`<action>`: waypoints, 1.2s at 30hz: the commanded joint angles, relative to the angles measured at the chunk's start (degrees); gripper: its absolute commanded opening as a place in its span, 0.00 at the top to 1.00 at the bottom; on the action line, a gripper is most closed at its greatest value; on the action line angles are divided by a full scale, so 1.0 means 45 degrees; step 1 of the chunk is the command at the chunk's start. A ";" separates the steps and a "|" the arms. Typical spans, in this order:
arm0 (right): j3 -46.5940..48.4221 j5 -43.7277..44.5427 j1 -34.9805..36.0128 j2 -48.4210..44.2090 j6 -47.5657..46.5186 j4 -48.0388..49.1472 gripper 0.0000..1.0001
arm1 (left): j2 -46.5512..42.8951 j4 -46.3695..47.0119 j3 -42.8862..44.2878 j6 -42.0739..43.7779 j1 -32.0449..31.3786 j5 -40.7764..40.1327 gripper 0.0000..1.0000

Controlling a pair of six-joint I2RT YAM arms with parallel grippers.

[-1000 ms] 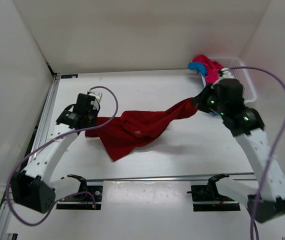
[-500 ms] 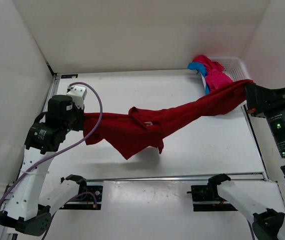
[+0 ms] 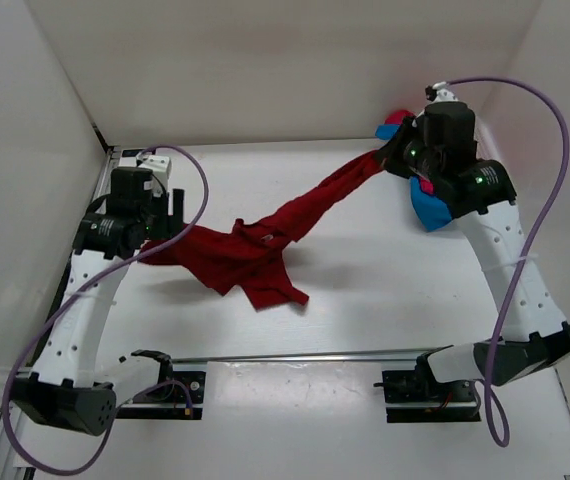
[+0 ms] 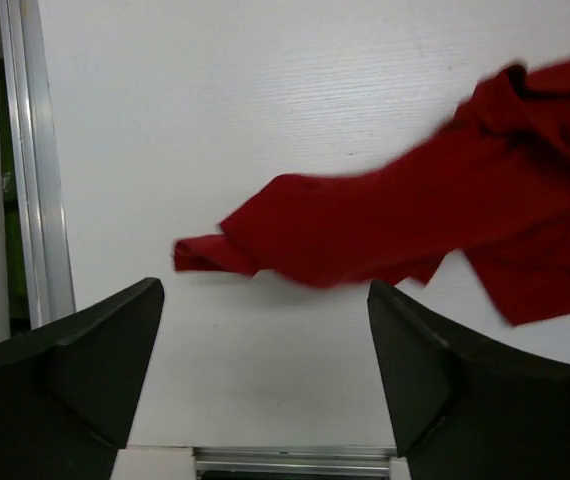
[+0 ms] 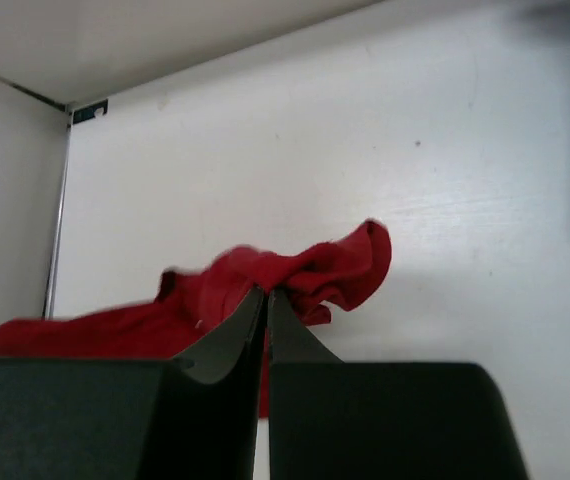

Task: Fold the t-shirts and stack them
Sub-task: Flatten out the tshirt

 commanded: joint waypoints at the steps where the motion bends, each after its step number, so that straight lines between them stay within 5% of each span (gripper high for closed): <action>1: -0.0938 -0.0560 -0.0031 -0.1307 0.0705 0.0523 1.00 | 0.0902 0.0821 -0.0590 -0.0080 -0.0285 -0.0046 0.00; 7: -0.5475 -0.1812 0.0282 -0.1328 0.2892 0.1811 1.00 | 0.0771 0.1157 -0.0709 -0.0080 -0.2781 -0.0285 0.00; 8: -0.6098 -0.1812 0.0282 -0.1326 0.3069 0.2044 1.00 | 0.0770 0.0652 -0.0593 -0.0080 -0.3098 0.0007 0.08; 13: -0.6514 -0.1539 0.0282 -0.0488 0.3363 0.2203 1.00 | 0.1198 0.0703 -0.2561 -0.0080 -0.5148 0.0713 0.21; 17: -0.6650 -0.1402 0.0282 -0.0369 0.3363 0.2203 1.00 | 0.2291 0.2573 -0.4047 -0.0080 -0.6478 -0.0593 0.31; 27: -0.6905 -0.1051 0.0282 -0.0369 0.3012 0.1970 1.00 | 0.7541 0.4884 -0.1866 -0.0080 -0.5799 -0.0576 0.37; 32: -0.7138 -0.0914 0.0282 -0.0604 0.2719 0.1851 1.00 | 0.8640 0.5374 -0.1627 -0.0080 -0.5505 -0.0849 0.39; 36: -0.7139 -0.0914 0.0028 -0.0721 0.2602 0.1734 1.00 | 0.9129 0.5491 -0.1627 -0.0080 -0.5503 -0.0849 0.50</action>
